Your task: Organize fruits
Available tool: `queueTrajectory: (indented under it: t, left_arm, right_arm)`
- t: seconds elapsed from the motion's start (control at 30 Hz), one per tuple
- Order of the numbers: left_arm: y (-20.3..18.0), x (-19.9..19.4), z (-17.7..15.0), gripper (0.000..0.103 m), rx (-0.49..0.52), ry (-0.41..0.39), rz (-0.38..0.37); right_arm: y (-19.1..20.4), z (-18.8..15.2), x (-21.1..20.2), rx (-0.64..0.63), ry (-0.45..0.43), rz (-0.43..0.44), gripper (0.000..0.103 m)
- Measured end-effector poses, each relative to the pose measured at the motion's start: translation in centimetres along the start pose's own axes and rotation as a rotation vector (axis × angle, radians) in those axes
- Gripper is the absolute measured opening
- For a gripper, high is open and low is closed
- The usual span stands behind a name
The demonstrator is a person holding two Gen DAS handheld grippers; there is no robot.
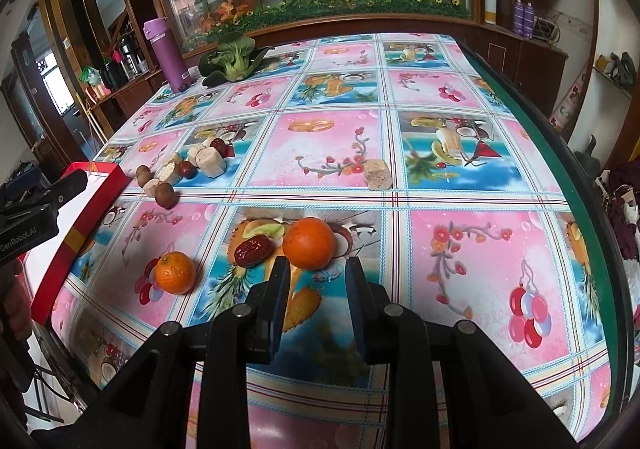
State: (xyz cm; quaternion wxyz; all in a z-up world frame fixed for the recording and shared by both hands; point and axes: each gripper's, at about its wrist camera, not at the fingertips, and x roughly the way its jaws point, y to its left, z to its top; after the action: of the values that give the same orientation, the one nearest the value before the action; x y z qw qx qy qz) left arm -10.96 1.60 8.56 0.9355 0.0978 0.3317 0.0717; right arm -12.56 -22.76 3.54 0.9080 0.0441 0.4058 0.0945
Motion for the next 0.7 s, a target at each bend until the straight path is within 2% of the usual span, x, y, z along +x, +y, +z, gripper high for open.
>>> queueTrajectory:
  t: [0.7]
  left_arm:
    - [0.25,-0.13,-0.08,0.103,-0.007,-0.004,-0.002]
  right_arm:
    - [0.96,0.31,-0.54,-0.020,-0.007,-0.002,0.028]
